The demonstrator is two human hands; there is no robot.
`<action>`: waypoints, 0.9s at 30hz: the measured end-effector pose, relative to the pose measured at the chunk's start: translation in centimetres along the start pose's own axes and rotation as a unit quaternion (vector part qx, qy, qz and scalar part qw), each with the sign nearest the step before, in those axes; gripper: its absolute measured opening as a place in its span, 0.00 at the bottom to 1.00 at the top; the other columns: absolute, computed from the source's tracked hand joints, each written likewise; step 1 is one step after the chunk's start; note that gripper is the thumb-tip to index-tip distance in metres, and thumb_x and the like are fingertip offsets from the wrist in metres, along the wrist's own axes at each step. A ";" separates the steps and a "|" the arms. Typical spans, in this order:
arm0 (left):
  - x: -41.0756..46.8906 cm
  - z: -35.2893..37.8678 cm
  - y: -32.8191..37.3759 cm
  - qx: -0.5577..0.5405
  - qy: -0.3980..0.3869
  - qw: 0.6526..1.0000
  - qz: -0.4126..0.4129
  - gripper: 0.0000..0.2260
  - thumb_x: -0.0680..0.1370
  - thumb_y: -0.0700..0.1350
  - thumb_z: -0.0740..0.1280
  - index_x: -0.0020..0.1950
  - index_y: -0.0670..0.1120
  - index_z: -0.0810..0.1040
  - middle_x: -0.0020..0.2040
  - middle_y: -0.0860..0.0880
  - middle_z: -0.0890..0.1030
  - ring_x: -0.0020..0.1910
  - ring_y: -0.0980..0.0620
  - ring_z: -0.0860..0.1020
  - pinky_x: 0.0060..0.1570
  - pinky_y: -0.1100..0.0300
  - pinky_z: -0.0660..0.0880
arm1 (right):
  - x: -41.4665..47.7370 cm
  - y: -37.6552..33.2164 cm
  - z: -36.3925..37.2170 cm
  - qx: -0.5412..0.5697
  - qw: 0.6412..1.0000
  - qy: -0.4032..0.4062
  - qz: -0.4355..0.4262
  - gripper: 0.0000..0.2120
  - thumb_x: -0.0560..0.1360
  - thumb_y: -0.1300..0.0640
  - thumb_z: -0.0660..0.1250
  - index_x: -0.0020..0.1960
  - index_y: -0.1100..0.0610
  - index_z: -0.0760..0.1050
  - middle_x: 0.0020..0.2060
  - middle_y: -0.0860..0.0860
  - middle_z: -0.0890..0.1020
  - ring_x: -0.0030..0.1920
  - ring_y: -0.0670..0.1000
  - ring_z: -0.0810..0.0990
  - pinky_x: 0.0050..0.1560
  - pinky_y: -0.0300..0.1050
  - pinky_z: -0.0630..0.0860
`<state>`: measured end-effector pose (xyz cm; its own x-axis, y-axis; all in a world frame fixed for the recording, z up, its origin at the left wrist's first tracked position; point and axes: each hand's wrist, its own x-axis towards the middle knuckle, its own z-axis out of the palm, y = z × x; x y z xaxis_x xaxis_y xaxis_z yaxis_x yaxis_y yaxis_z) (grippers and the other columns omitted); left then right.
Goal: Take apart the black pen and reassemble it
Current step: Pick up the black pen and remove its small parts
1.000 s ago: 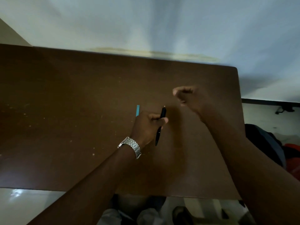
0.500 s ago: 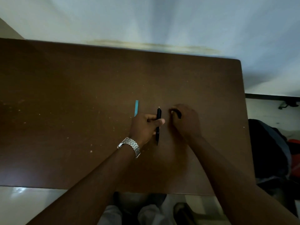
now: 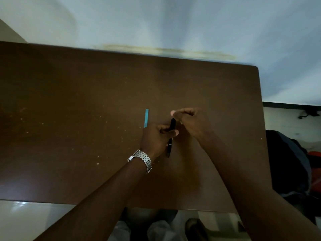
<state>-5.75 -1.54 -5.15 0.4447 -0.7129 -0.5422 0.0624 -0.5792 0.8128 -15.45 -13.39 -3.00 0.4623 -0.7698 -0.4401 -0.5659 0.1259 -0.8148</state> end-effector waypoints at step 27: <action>-1.1 1.2 -1.1 0.013 0.039 0.998 -0.047 0.20 0.72 0.46 0.80 0.61 0.41 0.84 0.49 0.45 0.88 0.45 0.50 0.86 0.46 0.50 0.86 | 0.0 5.5 -2.5 -0.099 0.987 0.024 0.125 0.12 0.78 0.55 0.75 0.35 0.49 0.81 0.36 0.53 0.87 0.36 0.52 0.85 0.38 0.47 0.81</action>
<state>-7.34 -0.63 -5.71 0.5070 -0.6224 -0.5963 0.0837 -0.6530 0.7527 -20.32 -14.26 -6.52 0.2621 -0.7593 -0.5956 -0.7825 0.1939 -0.5916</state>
